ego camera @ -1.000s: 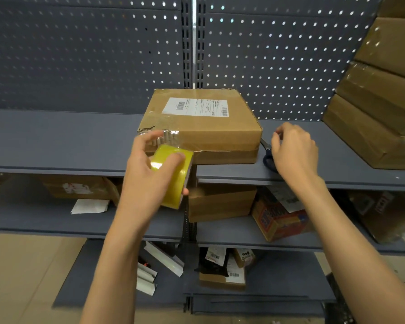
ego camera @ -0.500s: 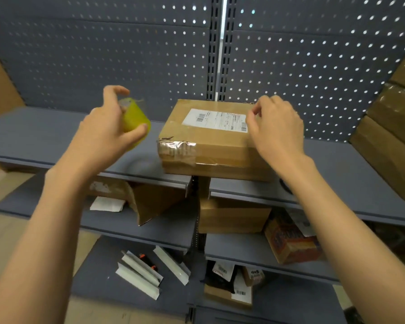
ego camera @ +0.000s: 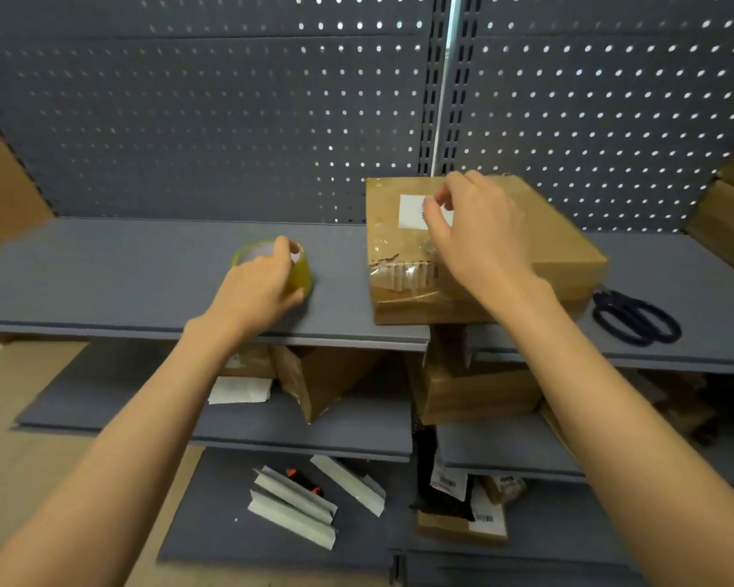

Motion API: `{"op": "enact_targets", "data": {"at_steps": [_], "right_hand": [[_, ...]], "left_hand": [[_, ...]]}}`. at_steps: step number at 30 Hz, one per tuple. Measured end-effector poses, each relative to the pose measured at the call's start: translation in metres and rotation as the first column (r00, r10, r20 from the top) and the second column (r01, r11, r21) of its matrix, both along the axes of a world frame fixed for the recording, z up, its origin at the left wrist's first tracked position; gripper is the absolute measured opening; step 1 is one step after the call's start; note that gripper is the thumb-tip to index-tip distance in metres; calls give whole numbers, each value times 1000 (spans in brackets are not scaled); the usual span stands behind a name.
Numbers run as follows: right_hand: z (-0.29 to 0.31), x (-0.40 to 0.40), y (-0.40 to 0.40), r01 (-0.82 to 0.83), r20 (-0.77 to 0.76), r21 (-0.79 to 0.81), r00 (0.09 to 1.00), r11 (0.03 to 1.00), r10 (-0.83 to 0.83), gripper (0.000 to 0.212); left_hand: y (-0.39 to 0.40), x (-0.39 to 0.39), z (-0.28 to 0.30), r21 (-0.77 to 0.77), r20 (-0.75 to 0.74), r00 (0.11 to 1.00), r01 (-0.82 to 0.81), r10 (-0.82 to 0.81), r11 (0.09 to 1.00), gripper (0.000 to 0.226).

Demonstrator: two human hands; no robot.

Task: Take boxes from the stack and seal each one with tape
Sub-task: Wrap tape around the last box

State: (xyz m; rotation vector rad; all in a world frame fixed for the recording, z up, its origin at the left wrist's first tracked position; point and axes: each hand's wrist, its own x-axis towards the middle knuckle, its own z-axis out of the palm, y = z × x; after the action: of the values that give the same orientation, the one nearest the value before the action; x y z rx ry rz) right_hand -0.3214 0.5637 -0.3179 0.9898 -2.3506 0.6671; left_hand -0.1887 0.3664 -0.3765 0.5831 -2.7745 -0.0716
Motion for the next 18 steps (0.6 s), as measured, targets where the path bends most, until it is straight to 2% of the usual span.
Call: {"op": "enact_targets", "data": {"at_steps": [4, 8, 10, 14, 16, 18], "right_hand": [[-5, 7, -4, 47, 35, -1, 998, 999, -47, 26], [-8, 10, -3, 56, 65, -20, 996, 998, -54, 28], [-9, 12, -1, 56, 92, -29, 994, 998, -53, 31], [-11, 22, 1, -52, 121, -11, 991, 999, 53, 36], [-14, 28, -2, -115, 98, 58, 989, 992, 109, 38], [-19, 29, -4, -173, 141, 102, 977, 980, 158, 41]], "left_hand": [[-10, -3, -11, -64, 11, 1000, 9, -9, 998, 44], [-12, -6, -11, -50, 27, 1000, 10, -9, 999, 48], [-7, -6, -6, -53, -21, 999, 41, -42, 998, 53], [35, -14, 23, 97, -256, 933, 284, -252, 954, 48], [58, -26, 37, 101, -279, 893, 392, -352, 914, 50], [72, -38, 39, 100, -204, 891, 431, -405, 897, 48]]}}
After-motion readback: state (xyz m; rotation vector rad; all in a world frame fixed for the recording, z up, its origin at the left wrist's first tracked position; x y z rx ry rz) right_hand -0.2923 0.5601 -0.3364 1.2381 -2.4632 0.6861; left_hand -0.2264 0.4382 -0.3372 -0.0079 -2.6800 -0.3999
